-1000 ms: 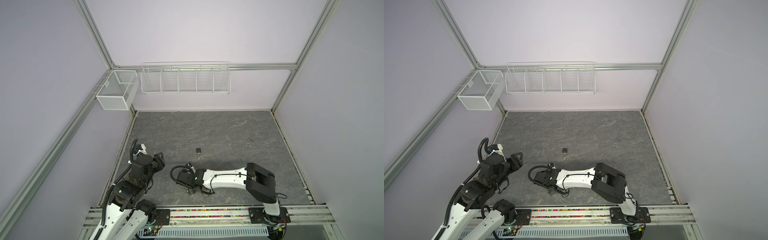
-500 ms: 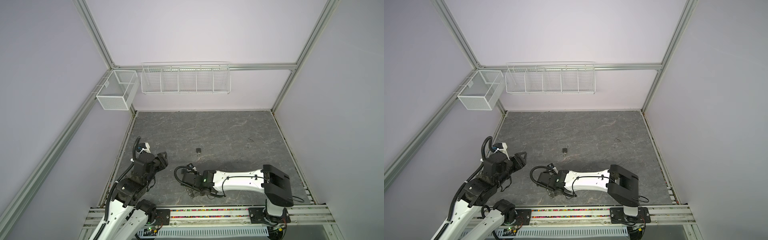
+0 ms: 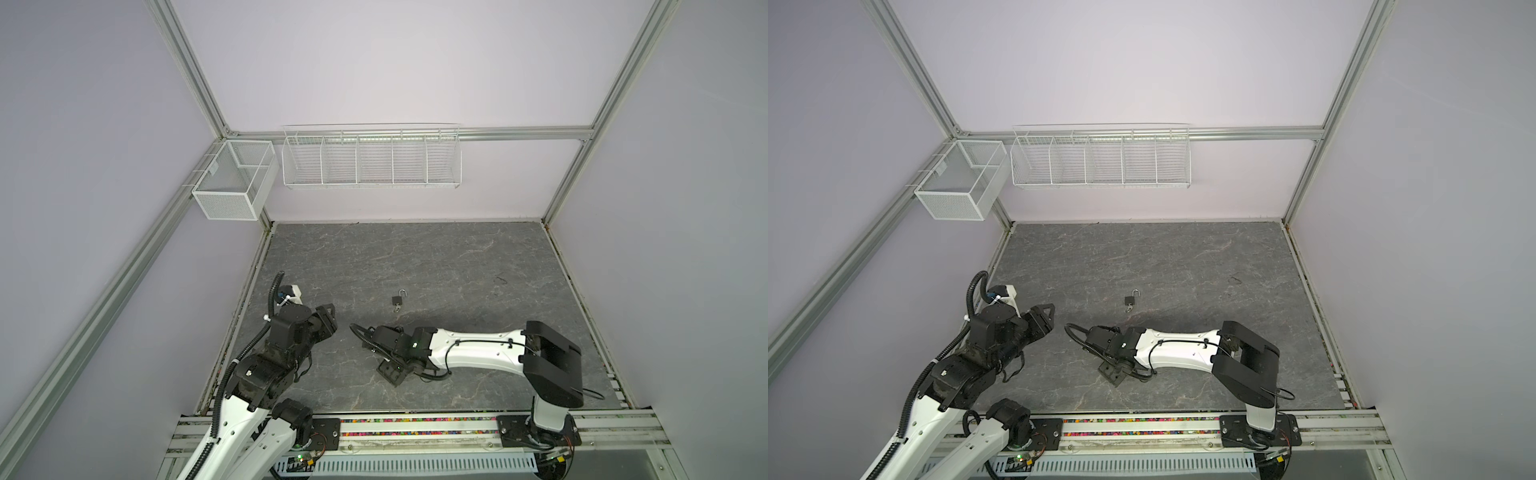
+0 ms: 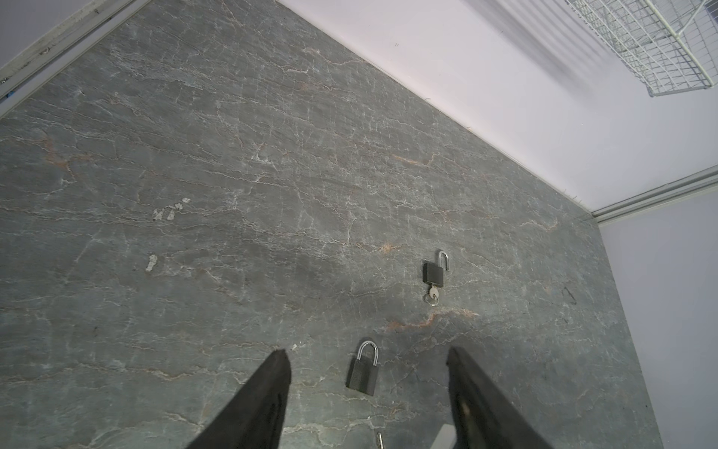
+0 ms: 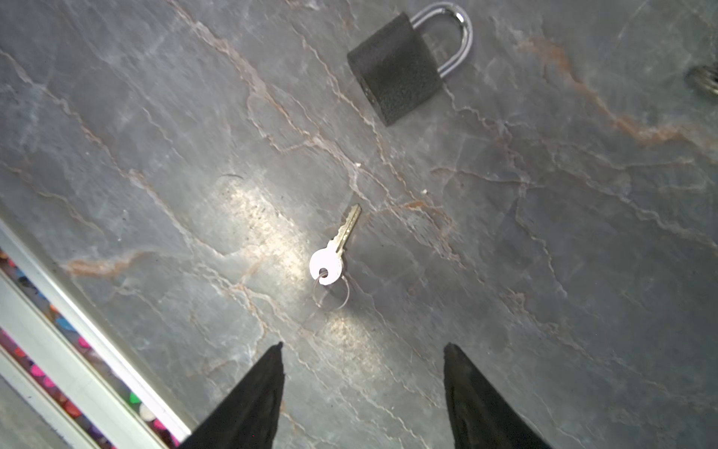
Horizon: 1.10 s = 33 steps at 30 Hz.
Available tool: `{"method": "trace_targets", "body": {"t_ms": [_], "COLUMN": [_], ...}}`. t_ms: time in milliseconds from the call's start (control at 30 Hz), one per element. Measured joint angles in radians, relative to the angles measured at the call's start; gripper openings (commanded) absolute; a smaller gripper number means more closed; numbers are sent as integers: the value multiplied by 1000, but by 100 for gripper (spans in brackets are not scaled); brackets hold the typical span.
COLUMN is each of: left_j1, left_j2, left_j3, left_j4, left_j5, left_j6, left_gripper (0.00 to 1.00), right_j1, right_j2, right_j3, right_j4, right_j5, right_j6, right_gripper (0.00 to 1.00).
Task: Unlock with the key
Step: 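Lower the right gripper and close it on the silver key's ring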
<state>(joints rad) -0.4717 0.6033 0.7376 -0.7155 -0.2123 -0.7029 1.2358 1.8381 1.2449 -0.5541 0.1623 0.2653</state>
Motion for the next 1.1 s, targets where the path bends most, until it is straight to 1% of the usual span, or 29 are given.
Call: {"method": "trace_targets", "body": {"t_ms": [67, 167, 233, 367, 600, 1100], "left_j1": [0, 0, 0, 0, 0, 0], "left_j2": [-6, -8, -8, -8, -9, -13], "left_j3": [-3, -4, -6, -8, -27, -42], "left_j4": [1, 2, 3, 3, 8, 15], "left_j5": [-2, -8, -15, -27, -31, -30], "left_j6": [-1, -3, -4, -3, -4, -8], "left_gripper": [65, 65, 65, 65, 65, 65], "right_j1": [-10, -13, -13, -10, -8, 10], "right_j2": [0, 1, 5, 27, 84, 137], "right_j3": [0, 0, 3, 22, 50, 91], "right_j4": [3, 8, 9, 13, 13, 12], "right_j5": [-16, -37, -48, -59, -58, -55], "right_j6": [-49, -106, -132, -166, -199, -237], "right_gripper": [61, 60, 57, 56, 52, 40]}}
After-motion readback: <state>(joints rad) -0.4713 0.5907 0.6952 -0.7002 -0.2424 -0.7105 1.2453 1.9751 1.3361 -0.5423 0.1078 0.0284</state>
